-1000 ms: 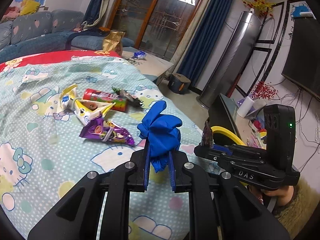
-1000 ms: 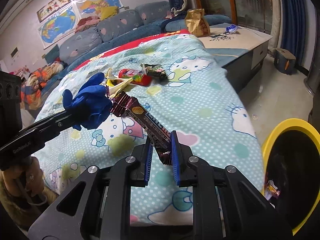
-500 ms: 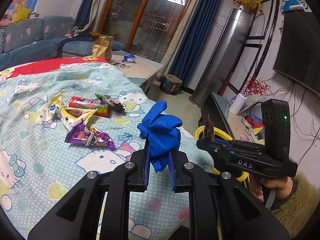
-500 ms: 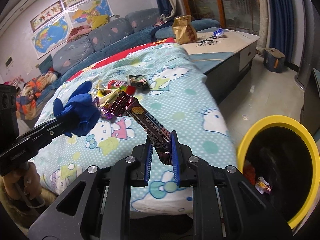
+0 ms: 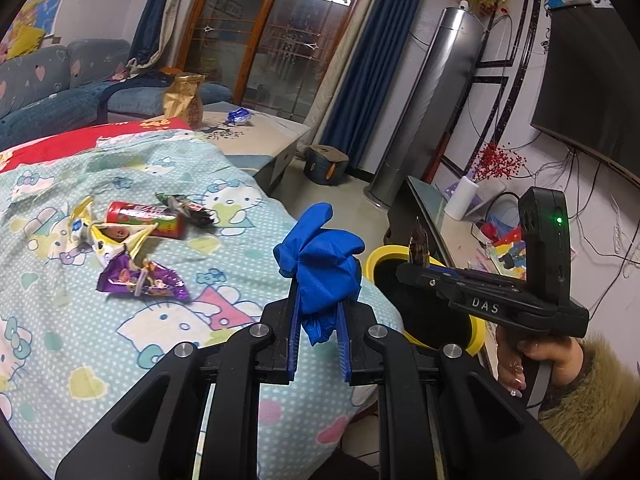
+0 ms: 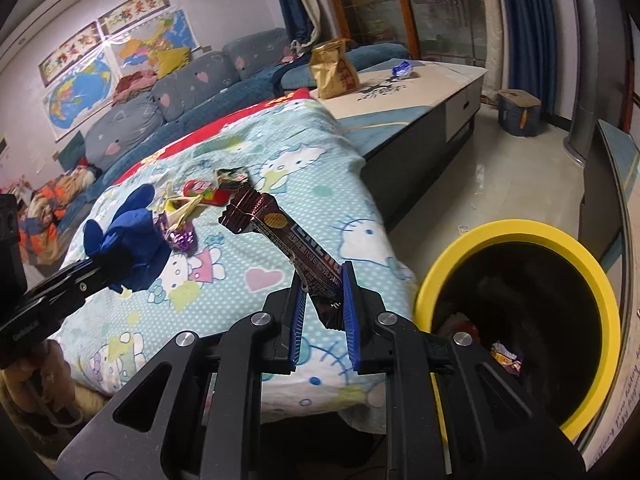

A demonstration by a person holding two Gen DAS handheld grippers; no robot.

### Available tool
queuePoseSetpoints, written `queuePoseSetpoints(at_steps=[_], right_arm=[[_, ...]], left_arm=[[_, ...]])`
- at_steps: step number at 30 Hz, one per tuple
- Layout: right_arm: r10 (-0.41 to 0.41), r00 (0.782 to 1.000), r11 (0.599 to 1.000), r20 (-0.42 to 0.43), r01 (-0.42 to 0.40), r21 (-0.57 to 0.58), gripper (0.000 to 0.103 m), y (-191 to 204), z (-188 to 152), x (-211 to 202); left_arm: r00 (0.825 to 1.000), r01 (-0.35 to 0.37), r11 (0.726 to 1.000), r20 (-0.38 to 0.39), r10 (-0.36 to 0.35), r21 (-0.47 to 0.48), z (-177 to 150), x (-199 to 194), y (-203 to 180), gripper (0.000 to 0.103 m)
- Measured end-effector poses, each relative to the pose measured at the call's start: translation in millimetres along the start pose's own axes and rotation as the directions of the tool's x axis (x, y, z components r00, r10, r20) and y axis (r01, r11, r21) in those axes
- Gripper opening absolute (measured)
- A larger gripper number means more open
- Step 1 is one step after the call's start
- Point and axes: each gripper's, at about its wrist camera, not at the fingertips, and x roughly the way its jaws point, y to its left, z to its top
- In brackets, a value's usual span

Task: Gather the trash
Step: 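Carry the blue bag and chocolate bar wrapper with both grippers over the yellow bin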

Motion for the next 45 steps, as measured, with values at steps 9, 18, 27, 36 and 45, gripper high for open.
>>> queuePoseSetpoints(at_steps=[9,18,27,36,45], right_arm=[[-0.031,0.999,0.998,0.025,0.029,0.061,0.013,-23,-1,-12],[-0.061,0.997,0.991,0.053,0.054,0.123,0.013,-45,-2,-24],[-0.107,0.992,0.982,0.068,0.095,0.164,0.013,-65,-1,-30],[-0.136,0.988,0.968,0.080,0.115,0.222,0.013,-87,-6,-36],[-0.178,0.981,0.952,0.079,0.151,0.267,0.013,-106,-14,-42]], left_arm=[[0.999,0.028,0.999,-0.020,-0.027,0.036,0,12,-22,0.015],[0.998,0.062,0.994,-0.021,-0.060,0.086,7,23,-49,0.015],[0.996,0.086,0.989,-0.041,-0.082,0.121,4,33,-66,0.015],[0.992,0.118,0.981,-0.062,-0.110,0.156,0,44,-80,0.015],[0.988,0.146,0.969,-0.082,-0.132,0.198,-3,56,-96,0.015]])
